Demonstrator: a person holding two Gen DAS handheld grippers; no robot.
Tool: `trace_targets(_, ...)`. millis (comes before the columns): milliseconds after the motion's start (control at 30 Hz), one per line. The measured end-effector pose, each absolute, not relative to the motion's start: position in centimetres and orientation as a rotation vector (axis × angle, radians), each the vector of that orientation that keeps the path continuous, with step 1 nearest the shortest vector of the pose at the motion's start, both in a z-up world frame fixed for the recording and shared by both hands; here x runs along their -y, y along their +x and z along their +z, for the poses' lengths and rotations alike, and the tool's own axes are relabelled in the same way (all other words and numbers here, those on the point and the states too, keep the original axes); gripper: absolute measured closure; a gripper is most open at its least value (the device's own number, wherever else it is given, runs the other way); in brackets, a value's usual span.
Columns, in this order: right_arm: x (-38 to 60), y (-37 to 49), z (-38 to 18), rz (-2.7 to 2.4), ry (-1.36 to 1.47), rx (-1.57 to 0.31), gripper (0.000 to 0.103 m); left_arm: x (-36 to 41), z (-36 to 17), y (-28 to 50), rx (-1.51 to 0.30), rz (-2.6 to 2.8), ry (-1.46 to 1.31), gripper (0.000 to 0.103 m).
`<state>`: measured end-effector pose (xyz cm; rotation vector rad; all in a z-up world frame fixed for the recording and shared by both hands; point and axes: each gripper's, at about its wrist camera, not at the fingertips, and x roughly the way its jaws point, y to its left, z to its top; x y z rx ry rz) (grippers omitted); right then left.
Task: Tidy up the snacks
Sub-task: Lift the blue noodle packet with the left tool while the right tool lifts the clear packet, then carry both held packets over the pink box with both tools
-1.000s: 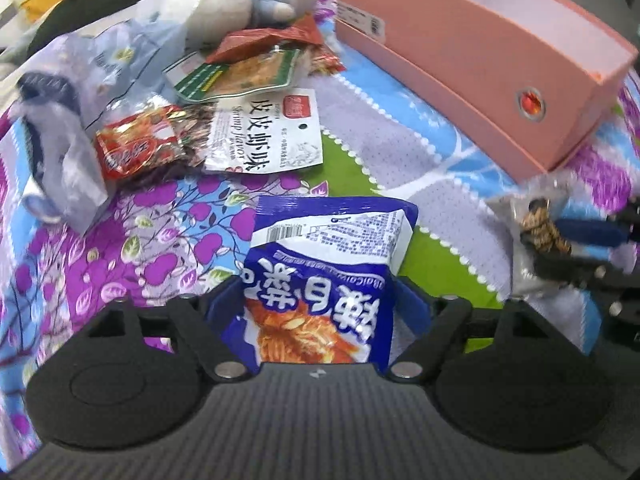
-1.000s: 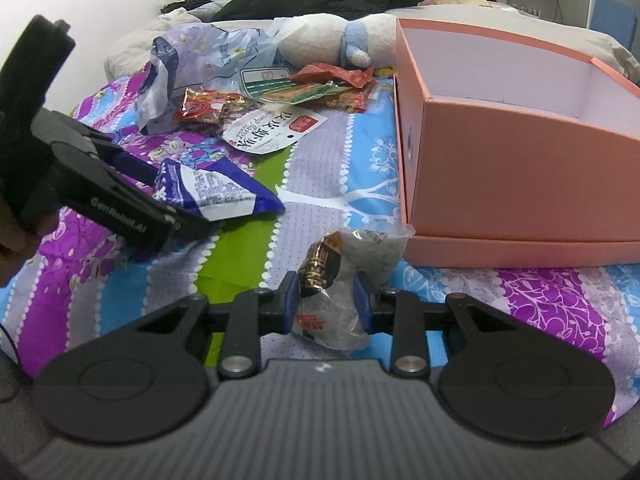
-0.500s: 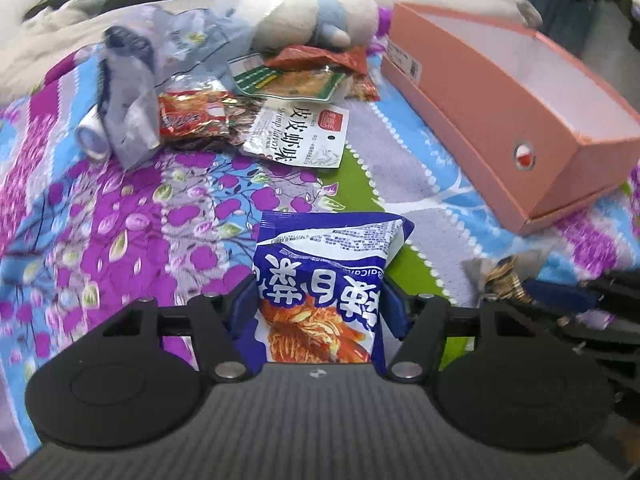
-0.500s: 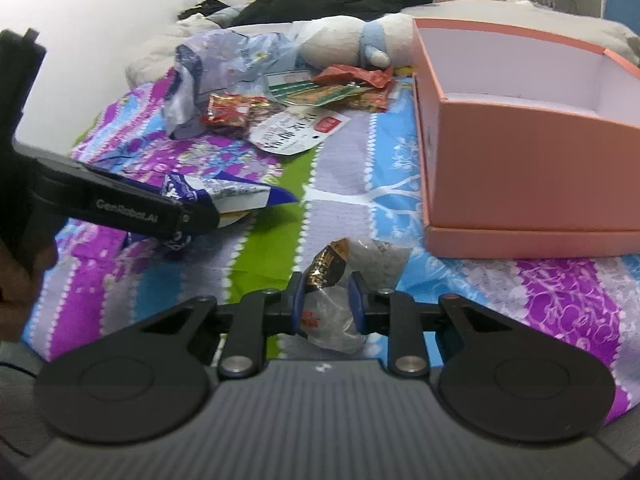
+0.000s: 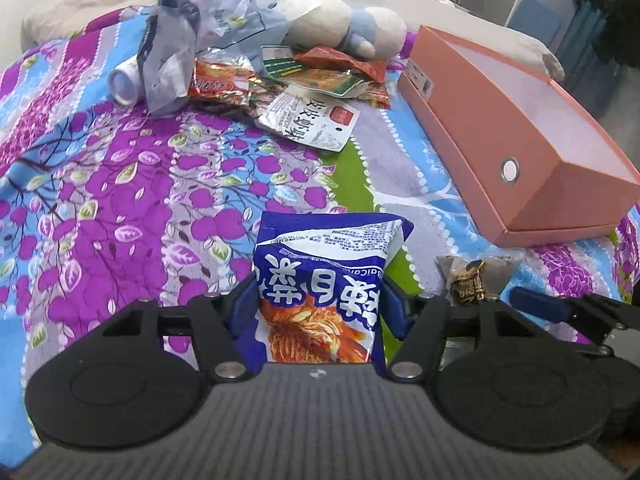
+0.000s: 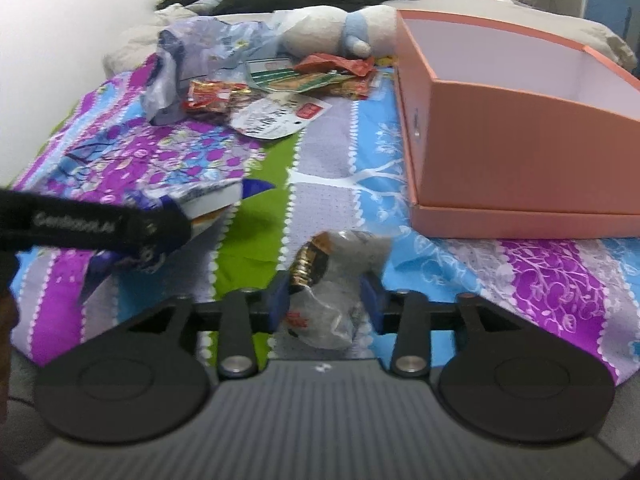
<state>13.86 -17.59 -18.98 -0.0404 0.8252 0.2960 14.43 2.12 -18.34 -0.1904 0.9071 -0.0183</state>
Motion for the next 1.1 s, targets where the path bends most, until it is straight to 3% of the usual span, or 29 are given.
trace_targets(33,17.7,13.9,-19.2,0.281,-0.035,-0.827,0.034,-2.2,-18.4,14.3,-0.907,-0.023,-0.199,0.035)
trace_targets(267,18.1,14.3,-20.3,0.317,0.039,-0.849,0.038,-2.5,-19.0,13.9,-0.903,-0.021,-0.237,0.035)
trace_targets(500,17.8,14.3,-19.8,0.344,0.027,-0.827,0.052,-2.7,-18.2,13.8,-0.878,-0.016,-0.268,0.035)
trace_targets(1100,20.3,15.2,-11.7,0.319,0.005,-0.648,0.053,-1.2,-9.6,16.9,-0.705,-0.089,-0.278,0.036)
